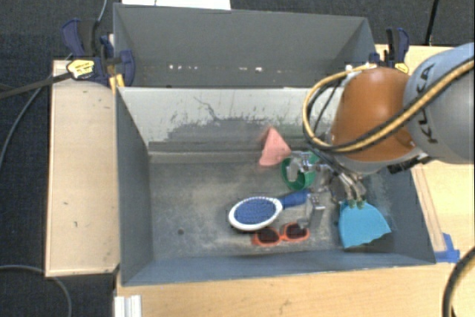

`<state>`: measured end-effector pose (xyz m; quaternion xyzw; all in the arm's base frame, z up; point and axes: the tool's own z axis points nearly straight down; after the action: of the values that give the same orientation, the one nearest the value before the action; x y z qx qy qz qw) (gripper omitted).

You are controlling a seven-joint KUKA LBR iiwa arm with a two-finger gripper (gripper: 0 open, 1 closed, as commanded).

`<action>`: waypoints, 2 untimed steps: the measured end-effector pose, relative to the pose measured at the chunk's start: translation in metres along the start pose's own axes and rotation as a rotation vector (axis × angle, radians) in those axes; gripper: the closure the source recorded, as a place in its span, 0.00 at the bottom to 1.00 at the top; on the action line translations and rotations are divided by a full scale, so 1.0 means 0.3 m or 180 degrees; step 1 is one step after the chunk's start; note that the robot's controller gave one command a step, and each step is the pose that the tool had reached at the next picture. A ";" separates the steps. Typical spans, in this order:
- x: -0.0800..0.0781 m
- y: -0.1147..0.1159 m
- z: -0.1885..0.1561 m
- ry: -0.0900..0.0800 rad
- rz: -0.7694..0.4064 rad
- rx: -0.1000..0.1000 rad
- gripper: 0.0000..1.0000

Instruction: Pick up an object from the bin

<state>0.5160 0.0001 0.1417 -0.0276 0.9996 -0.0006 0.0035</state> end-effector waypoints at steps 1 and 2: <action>0.040 0.092 0.188 -0.0003 -0.0310 -0.0005 0.00; 0.062 0.182 0.235 -0.0006 -0.0174 -0.0003 1.00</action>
Offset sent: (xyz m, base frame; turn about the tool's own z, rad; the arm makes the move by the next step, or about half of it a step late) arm -0.0217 0.0528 -0.0713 -0.0541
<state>0.4951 0.0534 0.0711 -0.0549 0.9985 -0.0001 0.0043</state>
